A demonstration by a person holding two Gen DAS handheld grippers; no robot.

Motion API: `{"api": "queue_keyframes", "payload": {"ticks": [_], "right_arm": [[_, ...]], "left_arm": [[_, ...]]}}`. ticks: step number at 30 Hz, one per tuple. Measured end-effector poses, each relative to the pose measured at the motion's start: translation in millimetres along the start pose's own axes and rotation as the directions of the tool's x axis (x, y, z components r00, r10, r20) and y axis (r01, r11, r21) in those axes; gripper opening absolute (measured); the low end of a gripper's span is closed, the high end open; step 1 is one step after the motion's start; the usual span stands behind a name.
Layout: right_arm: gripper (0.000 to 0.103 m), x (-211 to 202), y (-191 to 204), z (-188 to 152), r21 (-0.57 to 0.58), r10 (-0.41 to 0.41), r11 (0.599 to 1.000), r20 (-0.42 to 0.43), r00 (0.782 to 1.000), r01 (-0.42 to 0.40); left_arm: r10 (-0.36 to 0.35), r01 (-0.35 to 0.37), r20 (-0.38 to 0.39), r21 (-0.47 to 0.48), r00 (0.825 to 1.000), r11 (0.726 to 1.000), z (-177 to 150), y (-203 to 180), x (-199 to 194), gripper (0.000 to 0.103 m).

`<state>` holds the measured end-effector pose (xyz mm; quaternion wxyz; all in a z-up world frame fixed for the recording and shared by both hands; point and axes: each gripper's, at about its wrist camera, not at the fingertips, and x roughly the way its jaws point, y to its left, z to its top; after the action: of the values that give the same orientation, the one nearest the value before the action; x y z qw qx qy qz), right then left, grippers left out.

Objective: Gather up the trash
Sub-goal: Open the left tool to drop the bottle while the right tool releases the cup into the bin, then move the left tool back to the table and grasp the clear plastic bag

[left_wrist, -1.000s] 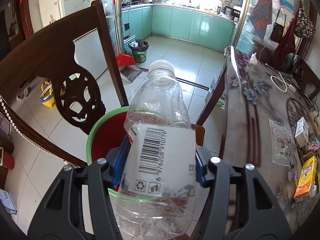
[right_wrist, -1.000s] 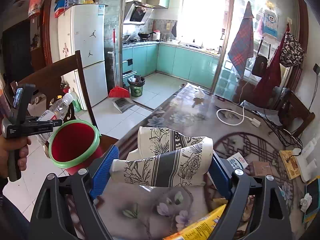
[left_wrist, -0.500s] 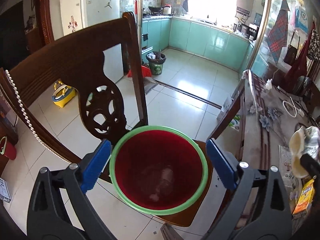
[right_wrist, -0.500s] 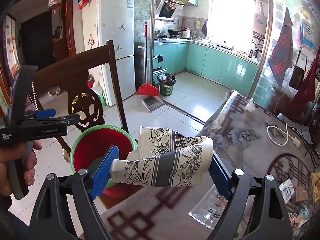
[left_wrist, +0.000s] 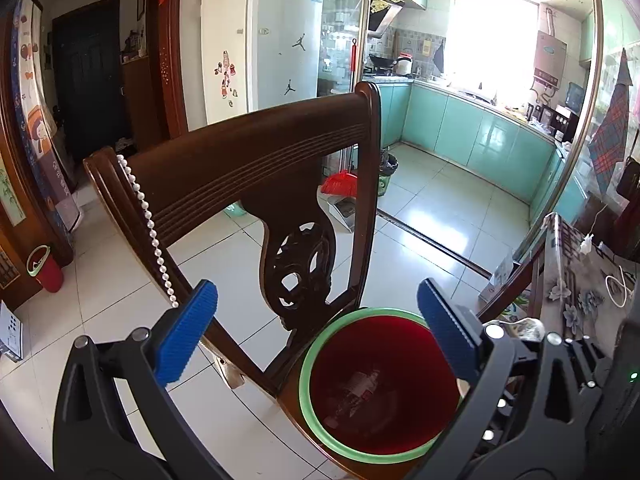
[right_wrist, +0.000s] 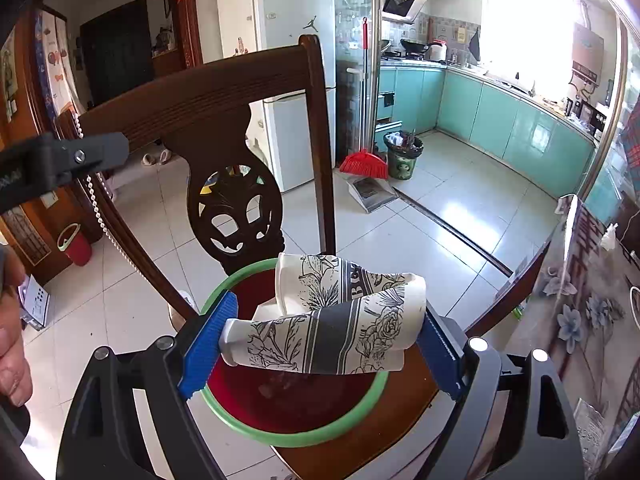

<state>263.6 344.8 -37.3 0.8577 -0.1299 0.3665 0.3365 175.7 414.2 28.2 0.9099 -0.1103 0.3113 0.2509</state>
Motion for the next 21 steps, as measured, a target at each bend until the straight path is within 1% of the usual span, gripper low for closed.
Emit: {"api": "queue_keyframes", "payload": {"ticks": [2, 5, 7, 9, 12, 16, 19, 21], "right_arm": [[0.084, 13.3, 8.1, 2.9, -0.008, 0.023, 1.0, -0.022, 0.999, -0.023], [0.085, 23.4, 19.2, 5.1, -0.033, 0.027, 0.999, -0.04, 0.999, -0.028], [0.094, 23.8, 23.6, 5.9, -0.032, 0.033, 0.999, -0.042, 0.999, -0.034], [0.096, 19.6, 26.6, 6.2, -0.036, 0.035, 0.999, -0.032, 0.999, -0.036], [0.096, 11.0, 26.2, 6.6, -0.033, 0.028, 0.999, -0.025, 0.999, -0.029], [0.096, -11.0, 16.8, 1.8, -0.013, 0.009, 1.0, -0.01, 1.0, -0.009], [0.096, -32.8, 4.8, -7.7, 0.0, -0.022, 1.0, -0.005, 1.0, 0.022], [0.096, -52.9, -8.0, -16.6, 0.023, -0.041, 0.999, 0.004, 0.999, 0.041]], "left_arm": [[0.004, -0.004, 0.008, -0.02, 1.0, 1.0, 1.2, 5.5, -3.1, 0.098], [-0.004, 0.005, 0.02, -0.051, 1.0, 0.999, 5.0, 13.4, -6.5, 0.098], [-0.005, 0.007, 0.028, -0.071, 1.0, 0.997, 6.2, 18.2, -9.0, 0.098], [0.003, -0.001, 0.033, -0.085, 0.999, 0.996, 7.1, 21.9, -9.7, 0.098], [0.005, -0.001, 0.037, -0.109, 0.999, 0.994, 8.6, 25.3, -9.2, 0.098], [-0.012, 0.017, 0.048, -0.112, 0.999, 0.994, 8.8, 20.1, -14.0, 0.098], [-0.054, 0.059, 0.059, -0.095, 0.997, 0.994, 9.4, 7.7, -22.5, 0.098], [-0.083, 0.087, 0.068, -0.06, 0.994, 0.994, 9.0, -6.3, -31.0, 0.098]]}}
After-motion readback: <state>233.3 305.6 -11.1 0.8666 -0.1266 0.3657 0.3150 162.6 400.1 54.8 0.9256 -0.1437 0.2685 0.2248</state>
